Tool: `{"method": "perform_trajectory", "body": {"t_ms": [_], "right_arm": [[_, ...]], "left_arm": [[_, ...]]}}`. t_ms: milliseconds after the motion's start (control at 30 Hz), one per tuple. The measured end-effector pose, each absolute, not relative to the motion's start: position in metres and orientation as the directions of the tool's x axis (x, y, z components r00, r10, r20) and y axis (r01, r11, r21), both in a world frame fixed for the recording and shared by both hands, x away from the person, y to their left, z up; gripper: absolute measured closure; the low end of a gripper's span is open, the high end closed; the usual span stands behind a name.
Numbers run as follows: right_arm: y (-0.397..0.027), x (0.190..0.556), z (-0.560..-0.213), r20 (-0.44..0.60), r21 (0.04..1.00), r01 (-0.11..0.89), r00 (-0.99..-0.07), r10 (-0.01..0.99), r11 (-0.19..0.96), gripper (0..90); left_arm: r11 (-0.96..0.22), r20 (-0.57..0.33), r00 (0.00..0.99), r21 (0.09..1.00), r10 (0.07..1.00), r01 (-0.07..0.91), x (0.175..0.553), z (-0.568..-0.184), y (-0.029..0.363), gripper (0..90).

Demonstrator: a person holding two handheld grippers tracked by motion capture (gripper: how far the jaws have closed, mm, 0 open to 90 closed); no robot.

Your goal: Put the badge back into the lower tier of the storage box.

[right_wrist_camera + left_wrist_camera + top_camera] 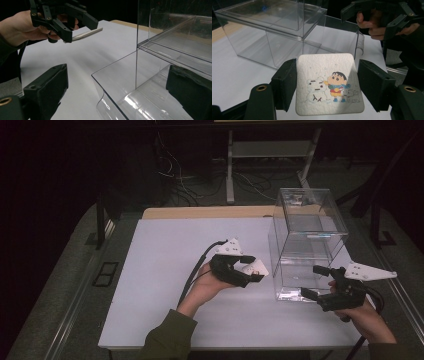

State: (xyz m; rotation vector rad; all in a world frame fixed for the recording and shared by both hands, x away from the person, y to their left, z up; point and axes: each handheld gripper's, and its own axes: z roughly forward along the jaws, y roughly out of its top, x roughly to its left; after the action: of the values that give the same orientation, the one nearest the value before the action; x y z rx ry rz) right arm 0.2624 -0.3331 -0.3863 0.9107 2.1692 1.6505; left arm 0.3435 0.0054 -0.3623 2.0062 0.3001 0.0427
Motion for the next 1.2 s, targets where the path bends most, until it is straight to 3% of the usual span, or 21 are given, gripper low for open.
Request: {"method": "perform_trajectory", "body": {"t_ms": [1200], "right_arm": [[-0.334,0.262,-0.386,0.171,0.935,0.324,-0.769,0.616,0.145,3.8]], "left_arm": [[-0.427,-0.094,0.985,0.892,0.144,0.147,0.355,-0.356,-0.061,32.2]]}}
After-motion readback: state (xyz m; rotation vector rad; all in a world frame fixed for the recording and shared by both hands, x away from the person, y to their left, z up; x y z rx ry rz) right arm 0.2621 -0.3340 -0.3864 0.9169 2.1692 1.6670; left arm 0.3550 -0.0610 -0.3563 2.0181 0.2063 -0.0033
